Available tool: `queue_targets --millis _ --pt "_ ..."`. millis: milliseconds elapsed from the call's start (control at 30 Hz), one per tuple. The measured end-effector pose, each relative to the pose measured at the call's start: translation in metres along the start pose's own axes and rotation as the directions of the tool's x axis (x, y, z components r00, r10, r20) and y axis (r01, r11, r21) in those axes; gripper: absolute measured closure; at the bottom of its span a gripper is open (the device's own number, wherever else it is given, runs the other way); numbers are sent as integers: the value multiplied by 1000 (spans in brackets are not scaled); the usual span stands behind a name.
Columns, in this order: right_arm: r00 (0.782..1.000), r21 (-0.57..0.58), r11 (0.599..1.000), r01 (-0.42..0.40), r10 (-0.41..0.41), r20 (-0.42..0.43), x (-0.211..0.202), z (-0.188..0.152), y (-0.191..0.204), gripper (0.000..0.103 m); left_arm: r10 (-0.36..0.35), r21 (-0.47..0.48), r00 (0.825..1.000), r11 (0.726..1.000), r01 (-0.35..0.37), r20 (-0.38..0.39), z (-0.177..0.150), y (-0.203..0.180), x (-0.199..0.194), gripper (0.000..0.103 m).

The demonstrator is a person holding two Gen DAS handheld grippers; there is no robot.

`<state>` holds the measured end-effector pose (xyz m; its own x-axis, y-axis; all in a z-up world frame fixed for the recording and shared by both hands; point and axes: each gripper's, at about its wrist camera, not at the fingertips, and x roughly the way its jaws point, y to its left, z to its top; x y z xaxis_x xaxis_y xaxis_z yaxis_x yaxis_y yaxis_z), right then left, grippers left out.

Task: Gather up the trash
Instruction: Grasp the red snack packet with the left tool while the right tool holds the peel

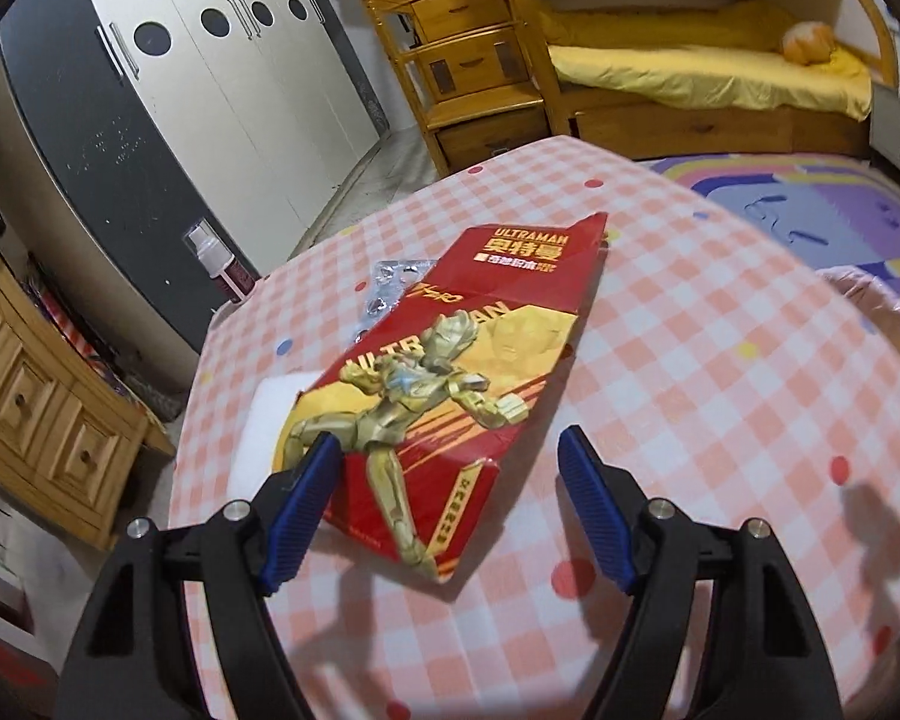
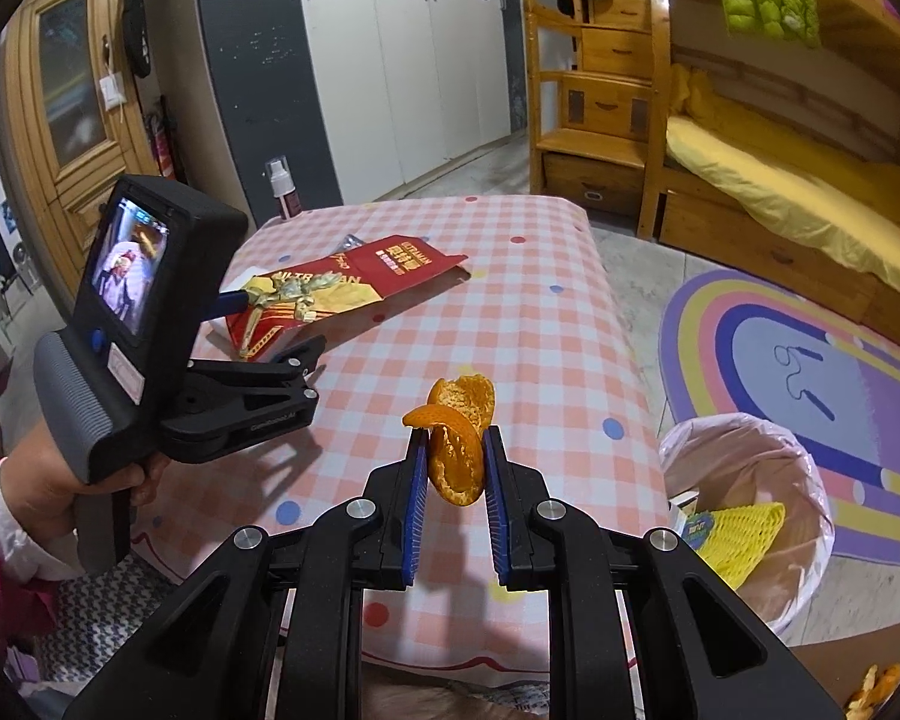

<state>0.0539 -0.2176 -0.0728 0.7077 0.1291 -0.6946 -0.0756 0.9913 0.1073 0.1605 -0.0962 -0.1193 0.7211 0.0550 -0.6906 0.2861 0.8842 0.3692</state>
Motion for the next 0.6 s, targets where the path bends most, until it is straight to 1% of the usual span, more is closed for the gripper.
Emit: queue_targets --millis 33,67,100,167,200,233,267,333,400,433,500,533,567,600 --pt "1000 2 1000 -1 1 0 0 0 -1 84 6 0 1000 1000 -6 2 1 0 1 33" --pt "1000 2 1000 -1 1 0 1 0 -2 84 13 -2 1000 1000 -13 3 3 1 2 40" --pt "1000 3 1000 -1 1 0 0 0 -2 85 19 -3 1000 1000 -19 6 5 2 2 43" --pt "1000 2 1000 -2 2 4 -1 -1 -2 84 5 -12 1000 1000 -5 18 8 4 -1 63" --pt "1000 2 1000 0 0 7 -2 -1 -2 85 5 -18 1000 1000 -4 31 10 6 -6 68" --pt "1000 2 1000 1 -1 11 -4 -1 -3 85 -2 -29 999 1000 3 51 13 9 -13 79" --pt "1000 5 1000 2 -2 18 -7 0 -4 85 -10 -41 998 999 12 67 16 11 -18 85" --pt "999 11 1000 6 -6 32 -11 0 -6 85 -28 -80 993 996 37 111 21 19 -38 93" --pt "999 19 1000 12 -13 48 -18 0 -8 85 -60 -118 986 990 78 154 25 29 -57 96" --pt "998 23 1000 16 -17 58 -21 0 -9 84 -86 -140 981 984 111 171 27 34 -66 98" --pt "997 34 999 21 -24 77 -30 0 -12 85 -144 -182 971 967 179 191 30 44 -81 101" --pt "996 37 999 23 -26 83 -33 0 -13 85 -189 -206 961 951 230 202 31 49 -89 103" --pt "995 42 999 25 -29 94 -38 0 -14 85 -224 -222 952 937 270 210 31 52 -94 103" --pt "994 47 999 28 -32 104 -43 0 -17 85 -276 -240 935 914 327 224 29 54 -102 103"
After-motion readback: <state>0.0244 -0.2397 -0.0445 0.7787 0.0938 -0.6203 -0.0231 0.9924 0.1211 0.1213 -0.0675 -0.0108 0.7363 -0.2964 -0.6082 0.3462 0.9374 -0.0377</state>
